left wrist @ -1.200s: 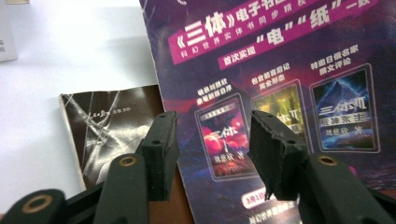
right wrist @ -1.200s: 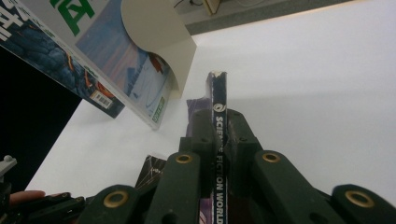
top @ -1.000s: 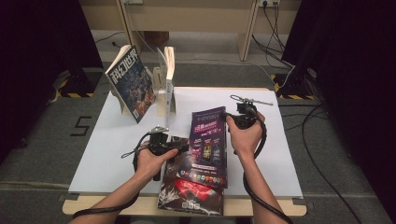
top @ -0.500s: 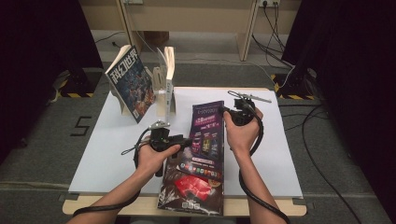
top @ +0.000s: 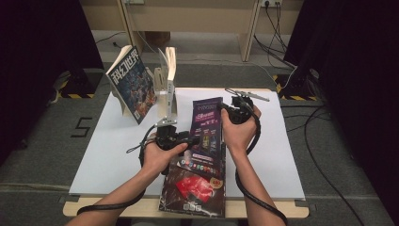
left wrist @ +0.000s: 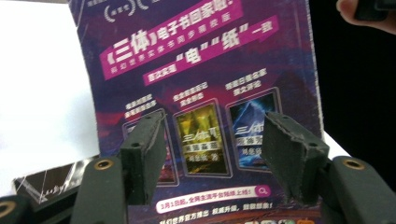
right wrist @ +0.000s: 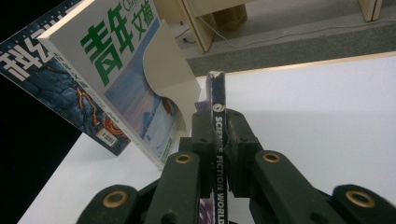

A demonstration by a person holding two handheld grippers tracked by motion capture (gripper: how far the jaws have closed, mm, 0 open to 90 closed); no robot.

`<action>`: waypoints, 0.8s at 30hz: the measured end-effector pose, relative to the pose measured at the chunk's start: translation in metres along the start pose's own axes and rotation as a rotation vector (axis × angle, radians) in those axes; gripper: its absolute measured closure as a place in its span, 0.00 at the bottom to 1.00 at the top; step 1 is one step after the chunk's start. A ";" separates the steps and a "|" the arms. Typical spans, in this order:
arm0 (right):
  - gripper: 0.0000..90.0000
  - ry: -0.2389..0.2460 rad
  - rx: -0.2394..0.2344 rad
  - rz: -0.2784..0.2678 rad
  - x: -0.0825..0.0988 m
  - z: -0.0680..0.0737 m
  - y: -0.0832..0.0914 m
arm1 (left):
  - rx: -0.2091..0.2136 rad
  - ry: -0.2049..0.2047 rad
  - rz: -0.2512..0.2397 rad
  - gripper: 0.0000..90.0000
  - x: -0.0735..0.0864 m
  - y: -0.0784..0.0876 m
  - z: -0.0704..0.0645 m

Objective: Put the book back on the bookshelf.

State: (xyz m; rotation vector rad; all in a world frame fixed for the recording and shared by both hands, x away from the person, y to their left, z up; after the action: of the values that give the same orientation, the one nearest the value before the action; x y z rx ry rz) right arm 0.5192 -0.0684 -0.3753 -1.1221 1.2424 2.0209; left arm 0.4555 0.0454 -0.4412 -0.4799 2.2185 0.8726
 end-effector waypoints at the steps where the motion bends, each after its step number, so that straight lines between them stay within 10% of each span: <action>1: 0.93 -0.001 0.000 -0.003 -0.001 0.001 0.000 | 0.002 -0.002 -0.001 0.43 -0.001 0.000 -0.002; 24: 0.93 0.024 0.026 -0.081 -0.022 0.027 -0.001 | 0.023 -0.040 -0.027 0.40 -0.020 -0.006 -0.030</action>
State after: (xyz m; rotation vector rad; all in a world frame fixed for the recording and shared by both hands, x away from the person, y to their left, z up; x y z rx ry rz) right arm 0.5212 -0.0443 -0.3510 -1.1680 1.2119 1.9314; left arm 0.4580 0.0218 -0.4137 -0.4764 2.1783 0.8352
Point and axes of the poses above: each handheld gripper's, and its own axes: y roughly backward along the jaws, x roughly out of its underside, z roughly to its left, the point moved 10 cm from there along -y, roughly forward along the jaws, and after that the axes turned 10 degrees about y, right-handed, at the moved point
